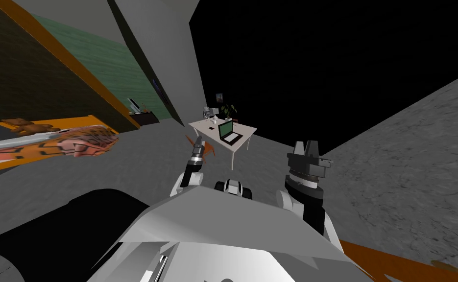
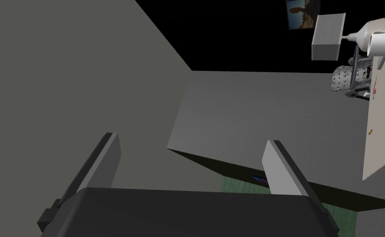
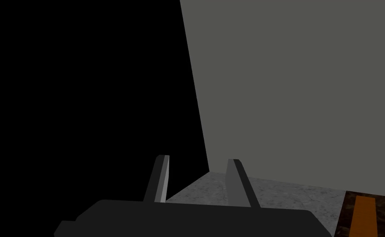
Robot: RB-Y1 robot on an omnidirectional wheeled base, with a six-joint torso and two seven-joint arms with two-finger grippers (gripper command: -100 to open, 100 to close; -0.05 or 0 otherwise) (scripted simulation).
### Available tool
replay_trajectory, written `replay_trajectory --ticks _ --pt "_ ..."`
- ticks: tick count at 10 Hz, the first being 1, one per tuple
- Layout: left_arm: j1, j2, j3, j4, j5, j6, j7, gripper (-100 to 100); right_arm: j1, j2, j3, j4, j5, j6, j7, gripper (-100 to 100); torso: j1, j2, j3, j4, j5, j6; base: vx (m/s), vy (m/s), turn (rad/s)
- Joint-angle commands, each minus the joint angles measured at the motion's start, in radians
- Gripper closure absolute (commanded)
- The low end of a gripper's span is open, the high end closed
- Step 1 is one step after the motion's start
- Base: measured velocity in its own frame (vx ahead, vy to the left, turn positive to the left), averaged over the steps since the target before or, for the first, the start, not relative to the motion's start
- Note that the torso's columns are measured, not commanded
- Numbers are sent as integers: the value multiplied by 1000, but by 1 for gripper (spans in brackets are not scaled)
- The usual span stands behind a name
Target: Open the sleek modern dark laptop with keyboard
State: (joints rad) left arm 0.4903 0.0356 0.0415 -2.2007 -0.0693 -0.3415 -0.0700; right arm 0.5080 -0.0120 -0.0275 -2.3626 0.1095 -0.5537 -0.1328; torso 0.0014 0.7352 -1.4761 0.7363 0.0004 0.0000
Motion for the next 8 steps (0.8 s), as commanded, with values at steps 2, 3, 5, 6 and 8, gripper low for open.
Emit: replay_trajectory --ticks 2,3,5,6,8 --pt "-14 79 -7 29 -16 19 -7 -100 0 0 0 0 0 0 0 0 -1 2 0 1 0 0 64 55 -89" --pt "-24 98 -13 47 -27 33 -13 -100 0 0 0 0 0 0 0 0 -1 3 0 2 0 0 79 94 -171" --pt "-46 109 -26 85 -51 63 -25 -100 0 0 0 0 0 0 0 0 2 0 -1 1 0 0 145 145 -235" --pt "-56 107 -32 103 -63 78 -31 -100 0 0 0 0 0 0 0 0 1 -1 -2 1 0 0 130 144 -223" --pt "-79 104 -45 145 -89 110 -44 -100 0 0 0 0 0 0 0 0 -3 2 0 1 -1 0 152 147 -242"
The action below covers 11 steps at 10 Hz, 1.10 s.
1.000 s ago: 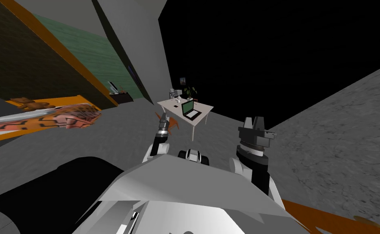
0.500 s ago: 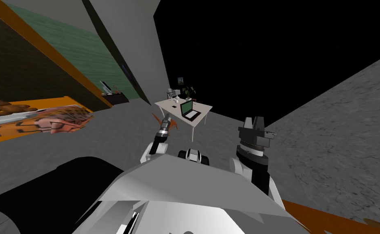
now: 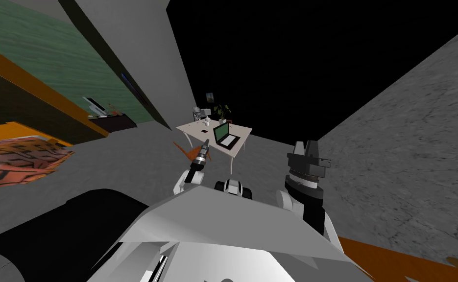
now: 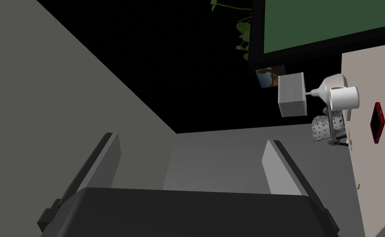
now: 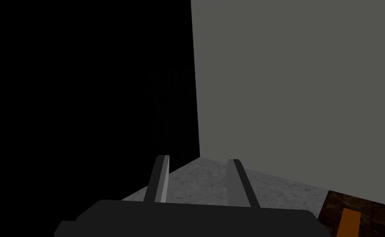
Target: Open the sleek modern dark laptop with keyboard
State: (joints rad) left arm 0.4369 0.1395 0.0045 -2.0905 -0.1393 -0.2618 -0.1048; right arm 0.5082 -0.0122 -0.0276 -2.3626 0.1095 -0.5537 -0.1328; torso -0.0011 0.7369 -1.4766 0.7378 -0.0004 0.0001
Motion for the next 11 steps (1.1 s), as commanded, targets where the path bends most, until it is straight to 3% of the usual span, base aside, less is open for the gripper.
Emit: replay_trajectory --ticks 1,11 --pt "-34 5 -13 50 -29 43 -14 -100 0 0 0 0 0 0 0 0 1 1 1 0 0 0 125 141 -151" --pt "-129 195 -69 219 -135 176 -68 -100 0 0 0 0 0 0 0 0 1 1 0 0 1 -1 96 141 -188"
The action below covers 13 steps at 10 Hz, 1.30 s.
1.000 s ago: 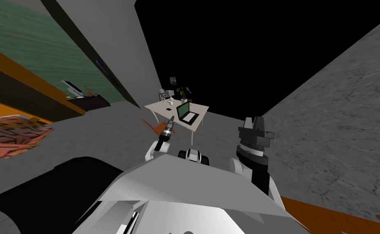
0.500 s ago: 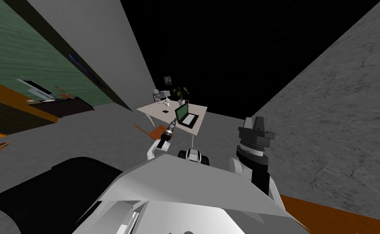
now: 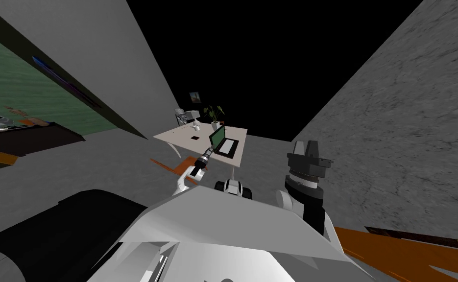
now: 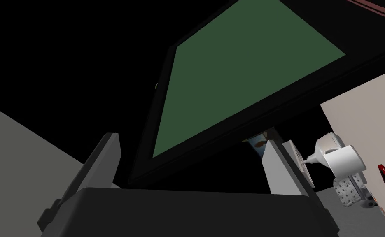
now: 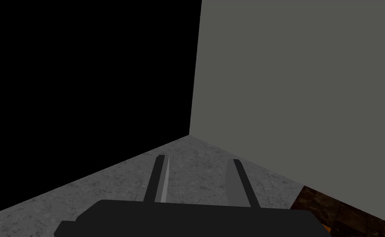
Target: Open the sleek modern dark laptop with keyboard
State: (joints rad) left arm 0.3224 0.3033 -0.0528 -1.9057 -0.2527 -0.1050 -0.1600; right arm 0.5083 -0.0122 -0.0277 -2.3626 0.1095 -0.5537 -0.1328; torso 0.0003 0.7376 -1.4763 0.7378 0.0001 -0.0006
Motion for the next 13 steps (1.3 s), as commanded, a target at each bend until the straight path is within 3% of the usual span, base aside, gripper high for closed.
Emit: replay_trajectory --ticks 1,3,4,5,13 --pt "-21 44 -15 45 -28 28 -16 -100 0 0 0 0 0 0 0 0 0 -1 0 0 0 1 117 149 -163" --pt "-14 36 -12 35 -24 22 -14 -100 0 0 0 0 0 0 0 0 -5 3 1 1 -1 0 32 42 -11" --pt "-14 36 -12 35 -24 22 -14 100 0 0 0 0 0 0 0 0 -6 4 3 1 -2 0 7 7 -1" --pt "-15 43 -7 44 -57 8 -49 100 0 0 0 0 0 0 0 0 -4 4 2 1 -1 1 1 -50 21" --pt "-19 71 14 78 -191 -48 -191 100 0 0 0 0 0 0 0 0 -2 0 0 0 0 2 2 -70 25"
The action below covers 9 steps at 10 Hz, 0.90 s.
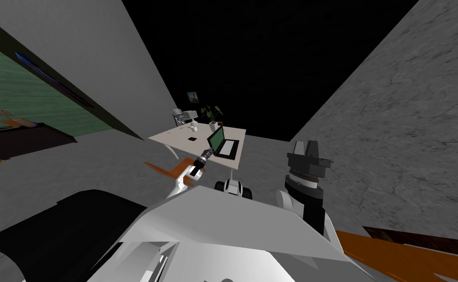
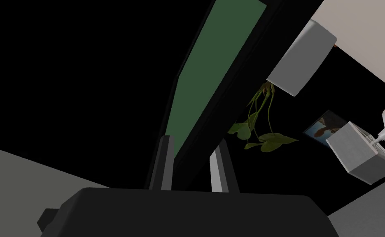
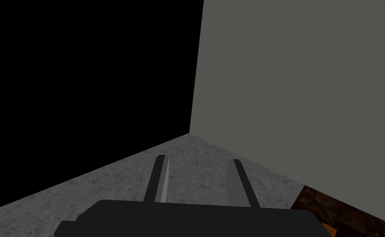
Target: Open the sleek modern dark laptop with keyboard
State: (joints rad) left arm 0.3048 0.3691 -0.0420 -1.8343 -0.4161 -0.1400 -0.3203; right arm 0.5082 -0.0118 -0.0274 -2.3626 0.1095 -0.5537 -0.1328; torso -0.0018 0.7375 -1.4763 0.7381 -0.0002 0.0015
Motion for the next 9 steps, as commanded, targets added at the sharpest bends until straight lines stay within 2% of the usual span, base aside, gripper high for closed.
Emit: replay_trajectory --ticks 1,2,3,9 --pt "0 3 3 4 -17 -7 -18 100 0 0 0 0 0 0 0 0 0 0 0 0 0 0 -2 -34 12" --pt "-8 -9 10 30 -61 -35 -72 100 0 0 0 0 0 0 0 0 2 0 0 0 0 0 2 -31 54" --pt "-8 -9 10 30 -61 -35 -73 100 0 0 0 0 0 0 0 0 3 0 0 -1 1 -1 6 -33 38" --pt "-31 -47 28 103 -188 -116 -228 100 0 0 0 0 0 0 0 0 0 -3 -1 -7 4 2 2 -40 31"
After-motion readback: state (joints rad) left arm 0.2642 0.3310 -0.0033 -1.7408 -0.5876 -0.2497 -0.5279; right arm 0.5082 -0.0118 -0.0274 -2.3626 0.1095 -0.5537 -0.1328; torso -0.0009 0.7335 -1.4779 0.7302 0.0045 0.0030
